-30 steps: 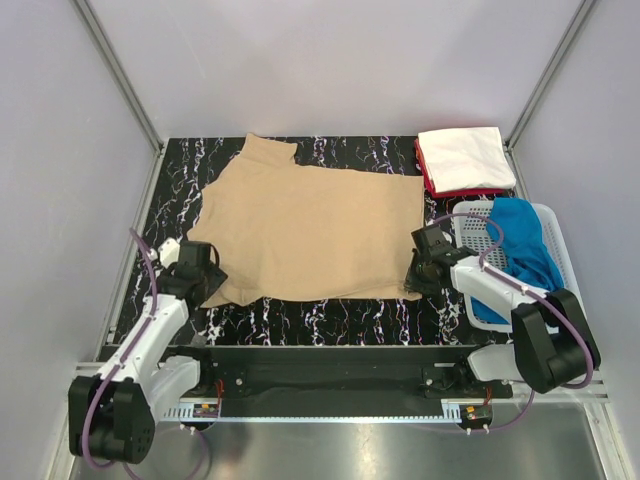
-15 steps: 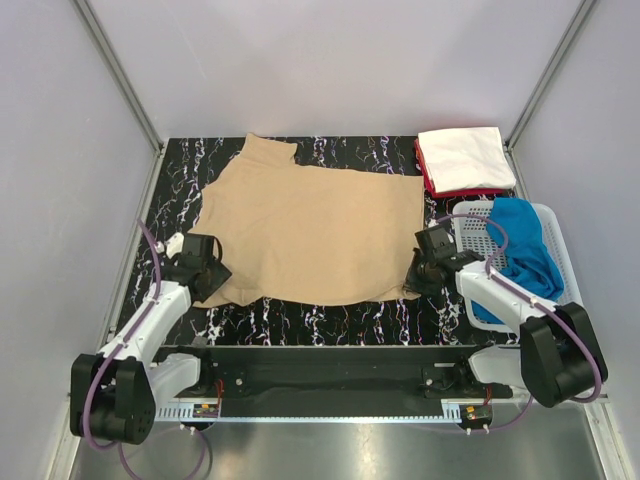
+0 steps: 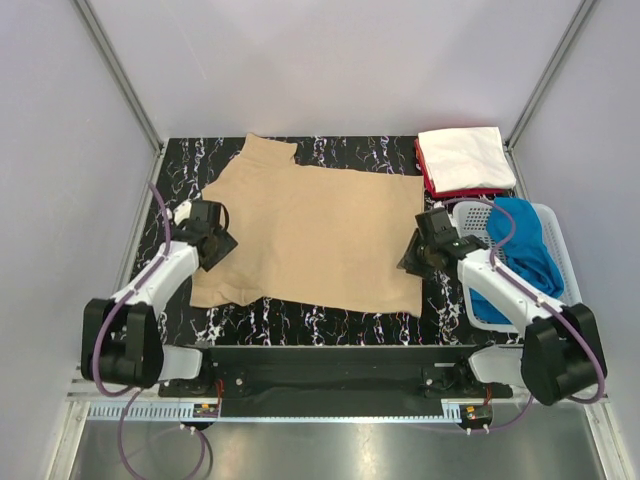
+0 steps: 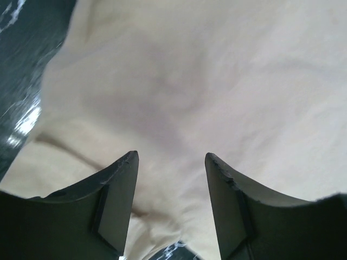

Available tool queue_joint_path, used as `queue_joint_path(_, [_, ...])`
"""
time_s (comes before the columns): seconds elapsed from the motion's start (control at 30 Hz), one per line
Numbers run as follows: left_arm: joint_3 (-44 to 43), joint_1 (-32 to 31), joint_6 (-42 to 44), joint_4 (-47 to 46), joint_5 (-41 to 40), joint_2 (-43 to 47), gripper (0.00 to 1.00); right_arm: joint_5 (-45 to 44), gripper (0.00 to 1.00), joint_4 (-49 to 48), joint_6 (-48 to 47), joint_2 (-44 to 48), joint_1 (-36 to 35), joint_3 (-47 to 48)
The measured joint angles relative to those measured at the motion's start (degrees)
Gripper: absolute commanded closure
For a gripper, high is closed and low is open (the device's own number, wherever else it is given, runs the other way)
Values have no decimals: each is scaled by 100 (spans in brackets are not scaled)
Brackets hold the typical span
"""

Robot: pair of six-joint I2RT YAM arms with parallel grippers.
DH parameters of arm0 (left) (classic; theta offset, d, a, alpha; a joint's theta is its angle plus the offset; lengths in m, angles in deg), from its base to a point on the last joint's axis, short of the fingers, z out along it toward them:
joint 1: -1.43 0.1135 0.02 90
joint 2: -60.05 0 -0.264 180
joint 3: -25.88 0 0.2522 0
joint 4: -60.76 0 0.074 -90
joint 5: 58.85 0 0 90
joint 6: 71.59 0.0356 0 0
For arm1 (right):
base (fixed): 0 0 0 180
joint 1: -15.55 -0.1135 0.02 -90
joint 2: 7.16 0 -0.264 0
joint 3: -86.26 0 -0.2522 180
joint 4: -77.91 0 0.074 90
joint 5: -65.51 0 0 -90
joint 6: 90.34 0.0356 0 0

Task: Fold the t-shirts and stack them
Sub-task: Flatten the tshirt out

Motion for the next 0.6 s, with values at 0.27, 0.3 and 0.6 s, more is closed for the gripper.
queue_joint_path(0.27, [-625, 116, 98, -321, 48, -1401, 43, 15, 66, -1064, -275, -2057, -4, 870])
queue_joint_path(0.3, [-675, 155, 94, -317, 55, -1569, 43, 11, 66, -1145, -304, -2308, -4, 992])
queue_joint_path(0.6, [-1812, 284, 98, -219, 55, -2879, 43, -306, 67, -1447, -951, -3965, -4, 2640])
